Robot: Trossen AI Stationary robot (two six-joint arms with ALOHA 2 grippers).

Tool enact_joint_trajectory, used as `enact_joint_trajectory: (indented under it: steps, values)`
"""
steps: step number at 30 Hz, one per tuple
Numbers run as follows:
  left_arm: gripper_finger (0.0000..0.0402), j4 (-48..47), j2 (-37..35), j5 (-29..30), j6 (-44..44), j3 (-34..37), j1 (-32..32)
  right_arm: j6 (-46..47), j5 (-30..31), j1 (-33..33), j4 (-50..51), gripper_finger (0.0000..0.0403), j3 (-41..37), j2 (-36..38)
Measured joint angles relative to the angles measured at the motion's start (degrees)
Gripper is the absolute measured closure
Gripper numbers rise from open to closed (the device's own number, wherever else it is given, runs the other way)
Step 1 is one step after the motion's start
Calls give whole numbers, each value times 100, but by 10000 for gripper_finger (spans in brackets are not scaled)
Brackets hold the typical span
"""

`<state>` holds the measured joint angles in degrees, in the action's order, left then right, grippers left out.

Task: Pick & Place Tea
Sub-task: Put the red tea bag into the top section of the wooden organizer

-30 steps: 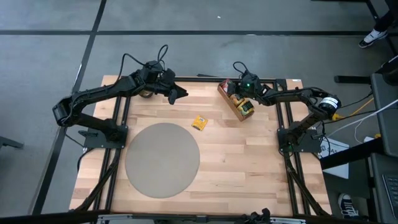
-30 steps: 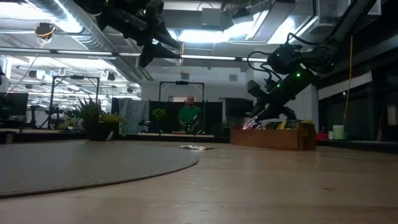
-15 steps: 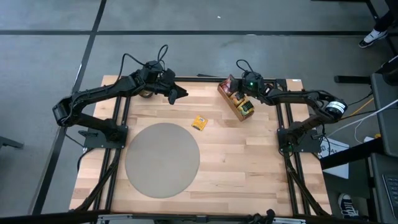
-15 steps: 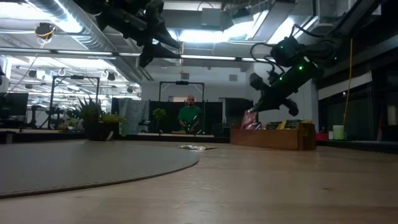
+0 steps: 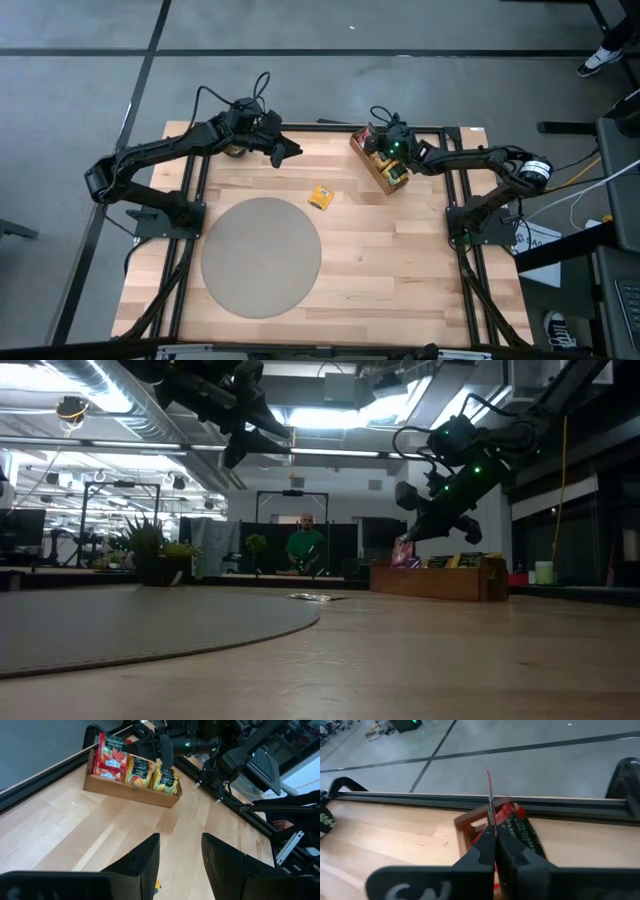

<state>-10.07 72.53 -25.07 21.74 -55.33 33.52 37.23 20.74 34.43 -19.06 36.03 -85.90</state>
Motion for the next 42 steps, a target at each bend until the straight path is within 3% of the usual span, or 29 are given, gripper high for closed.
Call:
enact_joint_trajectory:
  steps: [7,18,30,42]
  values:
    - [260,0,0,-1,1,0,1,159,312,-184,-443,401,0,-378]
    - [260,0,0,-3,2,0,2,407,322,-213,-633,386,2,-707]
    - [260,0,0,-3,0,0,0,-556,-537,-205,-591,382,2,-695]
    - [261,0,0,-5,0,0,2,-1089,-708,48,-99,381,2,-322]
